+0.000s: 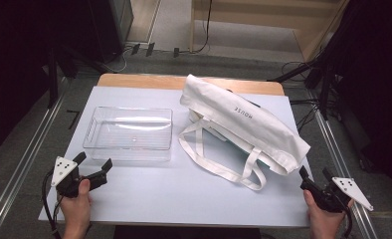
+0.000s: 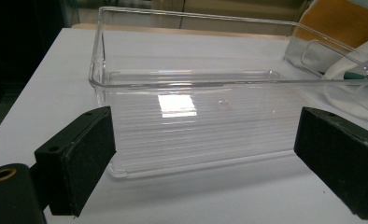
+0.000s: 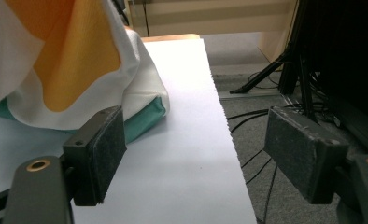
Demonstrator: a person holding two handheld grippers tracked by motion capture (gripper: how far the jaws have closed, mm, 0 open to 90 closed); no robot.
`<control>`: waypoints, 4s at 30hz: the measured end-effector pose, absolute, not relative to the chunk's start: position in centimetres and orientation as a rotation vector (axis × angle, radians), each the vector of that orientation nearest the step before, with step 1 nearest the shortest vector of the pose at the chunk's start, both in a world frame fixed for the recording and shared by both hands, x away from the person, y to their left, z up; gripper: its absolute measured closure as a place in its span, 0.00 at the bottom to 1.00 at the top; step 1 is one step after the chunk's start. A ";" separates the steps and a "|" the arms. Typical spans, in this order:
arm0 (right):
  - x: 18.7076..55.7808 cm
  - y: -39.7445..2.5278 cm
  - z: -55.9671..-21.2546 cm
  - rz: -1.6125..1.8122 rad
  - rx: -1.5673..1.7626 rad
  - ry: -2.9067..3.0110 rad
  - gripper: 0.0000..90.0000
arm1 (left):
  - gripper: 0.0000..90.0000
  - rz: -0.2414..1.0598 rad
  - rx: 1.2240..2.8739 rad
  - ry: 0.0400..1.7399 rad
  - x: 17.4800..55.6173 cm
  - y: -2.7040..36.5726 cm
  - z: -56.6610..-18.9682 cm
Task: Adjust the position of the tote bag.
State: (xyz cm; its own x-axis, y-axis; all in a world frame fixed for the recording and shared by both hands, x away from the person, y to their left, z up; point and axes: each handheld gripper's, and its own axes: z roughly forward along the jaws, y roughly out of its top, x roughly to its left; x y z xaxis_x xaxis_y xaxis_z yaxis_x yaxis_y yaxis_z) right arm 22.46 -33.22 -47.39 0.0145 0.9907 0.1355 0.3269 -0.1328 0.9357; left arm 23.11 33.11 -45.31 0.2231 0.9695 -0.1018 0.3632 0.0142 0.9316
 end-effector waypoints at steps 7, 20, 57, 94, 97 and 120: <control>21.2 -33.8 -45.8 1.173 1.594 1.366 0.33 | 0.07 0.789 1.534 1.319 23.2 33.0 -45.3; 18.7 -31.4 -40.3 1.359 1.485 1.348 0.36 | 0.07 0.832 1.554 1.328 22.8 32.5 -45.1; 22.3 -29.7 -42.5 1.200 1.487 1.356 0.83 | 0.08 0.733 1.656 1.092 24.1 24.1 -40.5; 24.1 -30.7 -43.8 1.190 1.512 1.362 0.82 | 0.15 0.490 1.762 0.947 37.1 12.0 -38.4; 24.0 -30.8 -43.8 1.204 1.510 1.368 0.82 | 0.16 0.480 1.793 0.946 37.2 11.1 -38.1; 24.3 -31.6 -40.8 1.245 1.432 1.344 0.86 | 0.94 0.477 1.758 0.773 33.9 11.7 -35.1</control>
State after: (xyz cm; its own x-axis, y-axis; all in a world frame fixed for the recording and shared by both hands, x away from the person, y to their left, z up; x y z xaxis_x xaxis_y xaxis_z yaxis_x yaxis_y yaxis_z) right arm 24.32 -31.64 -40.84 -0.0459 0.9899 0.1344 0.2097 -0.1220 0.9701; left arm 33.89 11.73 -35.08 0.7056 0.7061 -0.0596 0.2636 -0.1835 0.9470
